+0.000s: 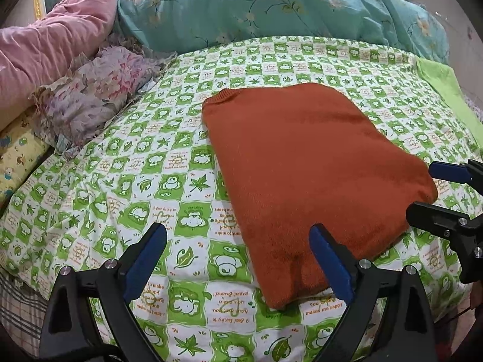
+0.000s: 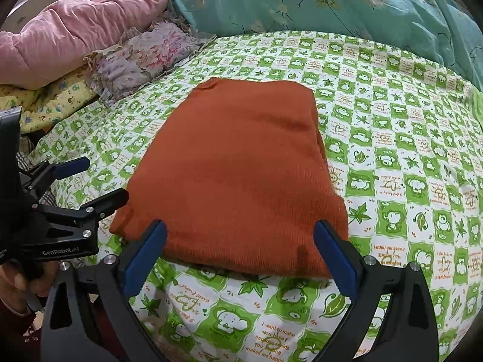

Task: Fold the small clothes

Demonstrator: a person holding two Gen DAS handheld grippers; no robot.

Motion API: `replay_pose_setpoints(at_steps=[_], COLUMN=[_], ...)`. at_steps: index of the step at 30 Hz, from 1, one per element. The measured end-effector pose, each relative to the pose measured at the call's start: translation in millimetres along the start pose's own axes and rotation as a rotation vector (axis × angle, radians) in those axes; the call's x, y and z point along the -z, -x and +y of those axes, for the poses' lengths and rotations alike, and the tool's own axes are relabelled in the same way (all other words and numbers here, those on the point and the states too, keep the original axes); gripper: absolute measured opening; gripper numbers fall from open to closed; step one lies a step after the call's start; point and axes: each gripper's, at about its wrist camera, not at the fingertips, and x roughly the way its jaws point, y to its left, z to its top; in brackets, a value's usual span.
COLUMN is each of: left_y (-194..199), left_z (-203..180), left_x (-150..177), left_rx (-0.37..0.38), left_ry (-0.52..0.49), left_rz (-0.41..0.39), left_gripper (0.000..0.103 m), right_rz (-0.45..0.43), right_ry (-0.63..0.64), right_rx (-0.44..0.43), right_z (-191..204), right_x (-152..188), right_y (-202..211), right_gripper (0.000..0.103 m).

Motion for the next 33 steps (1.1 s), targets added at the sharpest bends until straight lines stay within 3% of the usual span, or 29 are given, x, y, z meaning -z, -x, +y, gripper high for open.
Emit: replay_pose_setpoints(at_steps=[33], left_y=[-3.0], left_z=[-1.6], left_x=[1.5], left_rx=[0.009], left_ry=[0.01], left_rz=[0.008], left_gripper=[0.096], right_rz=[0.011], right_ry=[0.005], right_rx=[-0.005], right_z=[1.8], right_x=[-0.7], right_y=[-7.2], right_gripper=[0.098])
